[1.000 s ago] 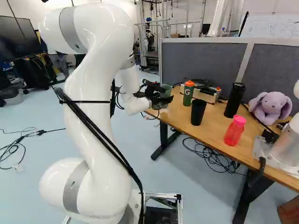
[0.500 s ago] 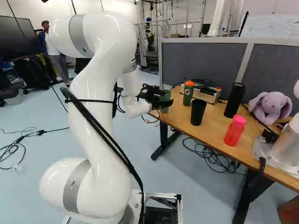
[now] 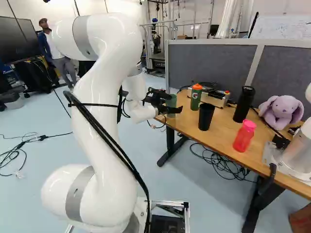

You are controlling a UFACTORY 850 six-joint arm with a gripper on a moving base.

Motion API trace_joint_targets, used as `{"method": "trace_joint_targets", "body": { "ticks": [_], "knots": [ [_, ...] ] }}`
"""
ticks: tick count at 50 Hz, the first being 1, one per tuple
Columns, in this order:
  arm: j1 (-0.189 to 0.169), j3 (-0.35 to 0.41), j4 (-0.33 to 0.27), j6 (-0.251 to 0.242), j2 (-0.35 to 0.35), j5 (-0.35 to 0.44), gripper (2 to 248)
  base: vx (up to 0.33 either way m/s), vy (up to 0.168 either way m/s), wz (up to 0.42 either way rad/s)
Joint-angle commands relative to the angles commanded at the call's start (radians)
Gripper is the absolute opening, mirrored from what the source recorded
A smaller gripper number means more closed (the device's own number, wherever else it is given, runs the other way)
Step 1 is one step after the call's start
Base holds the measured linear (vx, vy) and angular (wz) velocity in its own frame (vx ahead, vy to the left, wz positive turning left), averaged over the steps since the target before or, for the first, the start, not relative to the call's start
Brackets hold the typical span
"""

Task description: Place the green cup on the table

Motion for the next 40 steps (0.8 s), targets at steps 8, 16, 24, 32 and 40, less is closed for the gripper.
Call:
{"method": "trace_joint_targets", "body": {
  "ticks": [8, 16, 24, 32, 40],
  "knots": [
    [0.002, 0.011, 0.000, 0.000, 0.013, 0.000, 247, 0.000, 0.000, 0.000],
    [0.011, 0.058, 0.000, 0.000, 0.061, 0.000, 247, 0.000, 0.000, 0.000],
    [0.023, 0.113, 0.000, 0.000, 0.118, 0.000, 247, 0.000, 0.000, 0.000],
    [0.036, 0.167, 0.000, 0.000, 0.178, 0.000, 247, 0.000, 0.000, 0.000],
    [0.050, 0.222, 0.000, 0.000, 0.239, 0.000, 247, 0.000, 0.000, 0.000]
  ]
}}
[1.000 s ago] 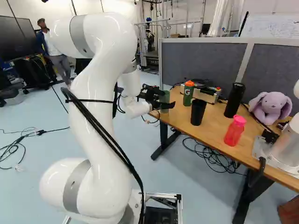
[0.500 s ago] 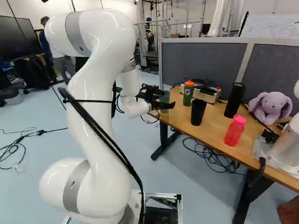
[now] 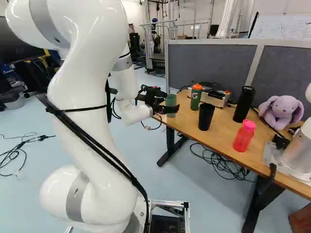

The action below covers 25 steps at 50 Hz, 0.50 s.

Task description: Place the green cup on the table

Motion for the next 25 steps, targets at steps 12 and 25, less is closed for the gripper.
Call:
{"method": "trace_joint_targets", "body": {
  "ticks": [12, 25],
  "knots": [
    [0.024, 0.080, 0.000, 0.000, 0.095, 0.000, 247, 0.000, 0.000, 0.000],
    [0.052, 0.165, 0.000, 0.000, 0.202, 0.000, 247, 0.000, 0.000, 0.000]
  ]
}}
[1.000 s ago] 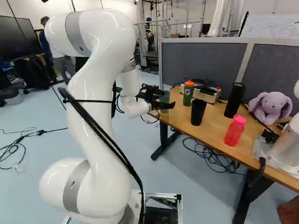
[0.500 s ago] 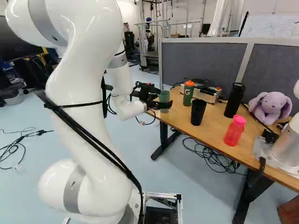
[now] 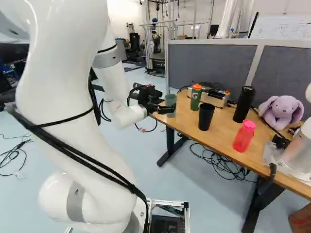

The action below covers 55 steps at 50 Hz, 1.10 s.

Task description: Place the green cup on the table

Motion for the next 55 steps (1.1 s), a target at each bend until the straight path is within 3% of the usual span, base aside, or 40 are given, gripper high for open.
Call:
{"method": "trace_joint_targets", "body": {
  "ticks": [55],
  "knots": [
    [0.145, 0.323, 0.000, 0.000, 0.348, 0.000, 247, 0.000, 0.000, 0.000]
  ]
}}
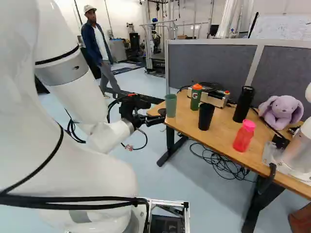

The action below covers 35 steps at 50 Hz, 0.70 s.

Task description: Place the green cup on the table

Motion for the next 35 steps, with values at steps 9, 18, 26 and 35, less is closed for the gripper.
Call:
{"method": "trace_joint_targets", "body": {
  "ticks": [9, 18, 26, 35],
  "knots": [
    [-0.002, 0.000, -0.006, 0.001, 0.001, -0.003, 247, 0.000, 0.000, 0.000],
    [-0.007, -0.001, -0.022, 0.002, 0.003, -0.011, 247, 0.000, 0.000, 0.000],
    [-0.015, -0.001, -0.043, 0.005, 0.005, -0.022, 247, 0.000, 0.000, 0.000],
    [-0.026, -0.002, -0.075, 0.008, 0.009, -0.039, 247, 0.000, 0.000, 0.000]
  ]
}}
